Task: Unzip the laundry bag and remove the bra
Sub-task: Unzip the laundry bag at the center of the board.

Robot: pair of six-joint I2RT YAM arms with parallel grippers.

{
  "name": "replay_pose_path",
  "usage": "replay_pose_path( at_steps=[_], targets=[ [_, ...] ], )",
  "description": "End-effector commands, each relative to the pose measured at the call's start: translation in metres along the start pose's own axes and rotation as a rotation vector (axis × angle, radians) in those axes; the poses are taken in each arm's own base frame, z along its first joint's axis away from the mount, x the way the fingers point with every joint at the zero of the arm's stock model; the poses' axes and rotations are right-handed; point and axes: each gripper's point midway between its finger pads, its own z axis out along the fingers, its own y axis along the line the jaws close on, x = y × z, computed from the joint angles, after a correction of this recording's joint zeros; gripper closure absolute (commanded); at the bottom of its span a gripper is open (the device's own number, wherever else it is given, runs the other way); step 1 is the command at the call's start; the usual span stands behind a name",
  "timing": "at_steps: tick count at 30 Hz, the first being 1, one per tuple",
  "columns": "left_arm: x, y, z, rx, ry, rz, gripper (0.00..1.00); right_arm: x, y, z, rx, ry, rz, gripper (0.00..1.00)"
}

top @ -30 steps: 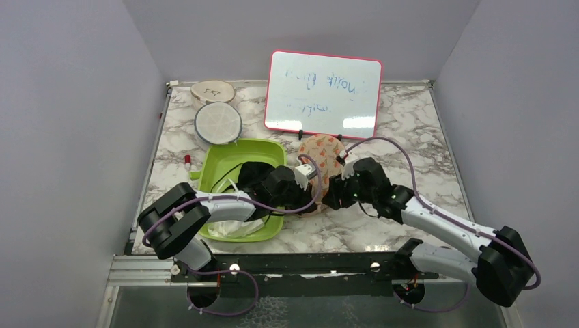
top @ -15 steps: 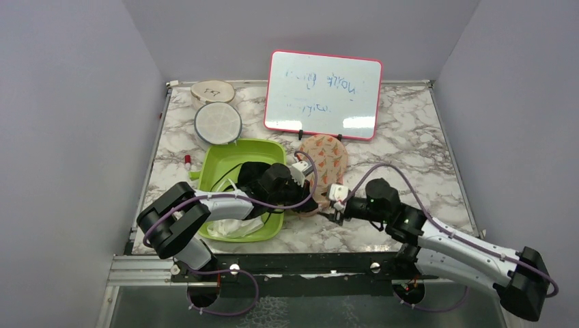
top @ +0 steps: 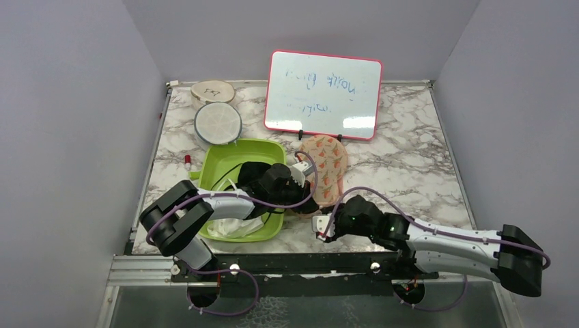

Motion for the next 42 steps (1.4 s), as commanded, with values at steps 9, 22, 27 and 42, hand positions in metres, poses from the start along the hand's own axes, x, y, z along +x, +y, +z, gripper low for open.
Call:
replay_pose_path(
  at_steps=[9, 22, 27, 42],
  targets=[
    [-0.005, -0.006, -0.003, 0.045, -0.013, -0.014, 1.00, 0.029, -0.021, 0.014, 0.180, 0.130, -0.182, 0.51],
    [-0.004, -0.007, -0.002, 0.056, -0.006, -0.020, 1.00, 0.015, -0.034, 0.010, 0.278, 0.044, -0.187, 0.53],
    [-0.003, -0.007, -0.002, 0.058, -0.003, -0.021, 1.00, 0.011, -0.035, 0.008, 0.283, 0.026, -0.189, 0.55],
    [-0.003, -0.009, -0.002, 0.065, -0.003, -0.016, 1.00, 0.022, -0.033, 0.016, 0.281, 0.072, -0.214, 0.55]
  ],
)
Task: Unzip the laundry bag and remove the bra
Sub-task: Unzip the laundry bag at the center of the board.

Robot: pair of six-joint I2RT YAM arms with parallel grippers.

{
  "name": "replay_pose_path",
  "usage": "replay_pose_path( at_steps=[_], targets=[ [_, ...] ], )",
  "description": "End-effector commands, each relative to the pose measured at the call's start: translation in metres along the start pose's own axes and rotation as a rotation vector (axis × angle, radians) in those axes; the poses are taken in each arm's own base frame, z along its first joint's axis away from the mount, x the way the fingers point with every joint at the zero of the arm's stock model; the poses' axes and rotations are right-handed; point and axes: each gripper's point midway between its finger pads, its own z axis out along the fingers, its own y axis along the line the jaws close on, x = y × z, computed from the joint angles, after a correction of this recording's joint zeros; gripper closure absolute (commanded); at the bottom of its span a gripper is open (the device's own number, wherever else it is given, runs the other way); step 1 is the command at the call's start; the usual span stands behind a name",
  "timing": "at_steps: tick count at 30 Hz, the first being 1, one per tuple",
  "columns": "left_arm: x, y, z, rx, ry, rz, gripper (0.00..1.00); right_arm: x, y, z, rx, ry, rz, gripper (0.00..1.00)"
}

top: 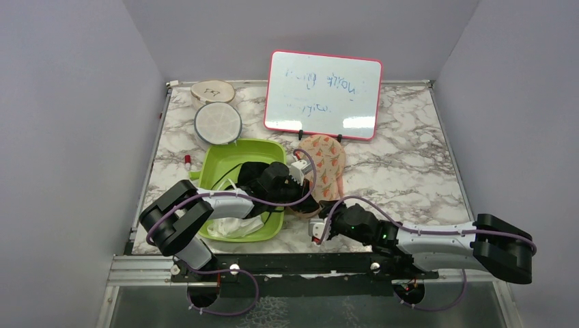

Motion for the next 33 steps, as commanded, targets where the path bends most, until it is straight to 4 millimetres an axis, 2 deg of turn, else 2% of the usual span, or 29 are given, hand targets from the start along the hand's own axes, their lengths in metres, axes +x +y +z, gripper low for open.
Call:
replay_pose_path(
  at_steps=[1, 5, 12, 16, 21, 29, 33],
  targets=[
    [0.002, -0.006, -0.001, 0.037, 0.007, 0.000, 1.00, 0.001, -0.009, 0.002, 0.057, 0.014, -0.010, 0.55],
    [0.001, -0.006, -0.001, 0.036, 0.005, 0.003, 1.00, 0.006, -0.015, 0.001, 0.091, 0.045, -0.010, 0.57],
    [0.001, -0.006, -0.001, 0.036, 0.006, 0.003, 1.00, 0.000, -0.030, -0.010, 0.166, 0.003, 0.019, 0.63],
    [0.001, -0.007, -0.001, 0.037, 0.006, 0.004, 1.00, -0.003, -0.025, -0.008, 0.140, -0.014, 0.019, 0.66],
    [0.001, -0.007, -0.001, 0.037, 0.004, 0.005, 1.00, 0.004, -0.019, -0.002, 0.110, 0.028, 0.010, 0.73],
    [0.002, -0.007, -0.003, 0.038, 0.005, 0.006, 1.00, 0.003, -0.031, -0.013, 0.171, 0.024, 0.054, 0.75],
    [0.003, -0.007, -0.003, 0.036, 0.005, 0.004, 1.00, 0.003, -0.029, -0.011, 0.167, 0.023, 0.056, 0.75]
  ],
)
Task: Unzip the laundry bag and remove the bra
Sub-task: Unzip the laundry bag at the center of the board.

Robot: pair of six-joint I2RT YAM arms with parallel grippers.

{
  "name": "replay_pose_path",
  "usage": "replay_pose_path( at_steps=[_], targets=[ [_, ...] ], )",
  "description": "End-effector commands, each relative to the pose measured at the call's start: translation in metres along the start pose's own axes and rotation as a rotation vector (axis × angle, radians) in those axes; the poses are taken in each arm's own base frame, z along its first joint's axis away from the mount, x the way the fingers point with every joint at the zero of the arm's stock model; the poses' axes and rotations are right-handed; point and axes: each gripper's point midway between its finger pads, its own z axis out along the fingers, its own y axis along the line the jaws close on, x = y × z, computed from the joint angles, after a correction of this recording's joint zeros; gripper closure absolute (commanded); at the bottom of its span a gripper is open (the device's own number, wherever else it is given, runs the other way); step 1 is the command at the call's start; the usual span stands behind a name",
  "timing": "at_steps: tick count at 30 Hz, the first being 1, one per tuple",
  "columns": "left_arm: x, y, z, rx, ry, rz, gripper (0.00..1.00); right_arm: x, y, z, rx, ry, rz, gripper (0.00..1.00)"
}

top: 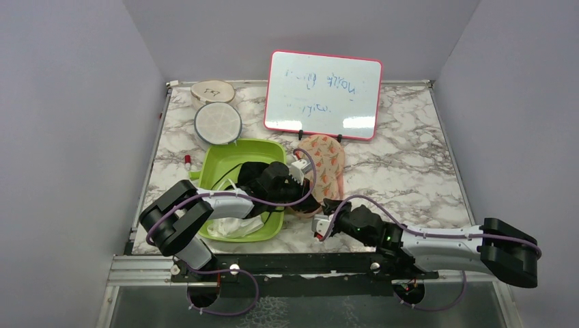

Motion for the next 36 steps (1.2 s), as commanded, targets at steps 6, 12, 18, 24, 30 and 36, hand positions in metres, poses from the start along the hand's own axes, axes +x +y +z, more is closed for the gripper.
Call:
replay_pose_path(
  at_steps=[6, 12, 18, 24, 30, 36],
  targets=[
    [0.006, -0.006, -0.003, 0.031, 0.017, -0.003, 1.00, -0.002, -0.007, 0.003, 0.038, 0.008, 0.023, 0.75],
    [0.006, -0.006, -0.003, 0.033, 0.021, -0.004, 1.00, -0.001, -0.005, 0.004, 0.025, 0.015, 0.020, 0.85],
    [0.006, -0.006, -0.003, 0.032, 0.019, -0.003, 1.00, -0.002, -0.001, 0.006, 0.005, 0.019, 0.018, 0.99],
    [0.004, -0.007, -0.006, 0.029, 0.007, 0.007, 1.00, 0.001, 0.004, 0.007, -0.045, 0.064, 0.043, 0.99],
    [0.003, -0.003, -0.010, 0.005, -0.012, 0.022, 1.00, -0.001, 0.007, -0.010, -0.138, 0.103, 0.080, 0.99],
    [0.001, -0.004, -0.012, 0.001, -0.027, 0.027, 1.00, 0.001, 0.011, -0.011, -0.173, 0.097, 0.105, 0.99]
  ],
)
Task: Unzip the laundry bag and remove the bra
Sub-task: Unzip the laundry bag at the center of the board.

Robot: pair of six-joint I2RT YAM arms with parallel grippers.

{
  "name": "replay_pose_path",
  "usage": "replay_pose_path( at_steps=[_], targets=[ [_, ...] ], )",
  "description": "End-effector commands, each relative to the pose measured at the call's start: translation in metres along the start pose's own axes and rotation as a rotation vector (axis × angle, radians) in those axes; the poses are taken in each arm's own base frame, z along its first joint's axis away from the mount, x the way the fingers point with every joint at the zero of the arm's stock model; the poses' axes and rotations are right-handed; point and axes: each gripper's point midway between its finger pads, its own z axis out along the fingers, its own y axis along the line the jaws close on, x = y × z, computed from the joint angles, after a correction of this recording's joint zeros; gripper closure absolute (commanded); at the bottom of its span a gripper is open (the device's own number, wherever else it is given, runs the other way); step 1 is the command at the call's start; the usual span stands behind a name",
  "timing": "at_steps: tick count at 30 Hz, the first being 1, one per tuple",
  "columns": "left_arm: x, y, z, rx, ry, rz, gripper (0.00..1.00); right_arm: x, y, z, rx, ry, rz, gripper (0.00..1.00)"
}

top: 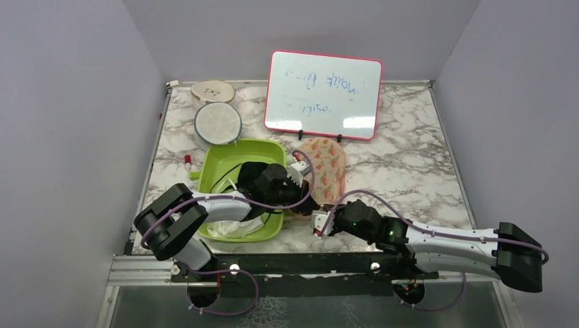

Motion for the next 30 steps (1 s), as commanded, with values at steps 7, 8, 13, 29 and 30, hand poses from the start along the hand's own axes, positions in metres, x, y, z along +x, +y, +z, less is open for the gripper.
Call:
replay_pose_path(
  at_steps=[7, 8, 13, 29, 30],
  targets=[
    [-0.016, -0.002, -0.018, -0.040, -0.098, 0.050, 1.00, 0.011, 0.014, 0.004, -0.078, 0.051, 0.063, 0.99],
    [-0.016, -0.002, -0.018, -0.040, -0.101, 0.054, 1.00, 0.006, 0.014, 0.004, -0.079, 0.020, 0.072, 0.99],
    [-0.011, -0.005, -0.013, -0.008, -0.072, 0.031, 1.00, -0.009, 0.012, 0.004, -0.077, -0.056, 0.098, 0.98],
    [-0.011, -0.009, -0.009, 0.017, -0.071, 0.028, 1.00, -0.005, 0.011, 0.006, -0.078, -0.025, 0.092, 0.84],
    [-0.012, -0.008, -0.009, 0.016, -0.072, 0.028, 1.00, -0.004, 0.011, 0.006, -0.077, -0.020, 0.092, 0.84]
  ],
)
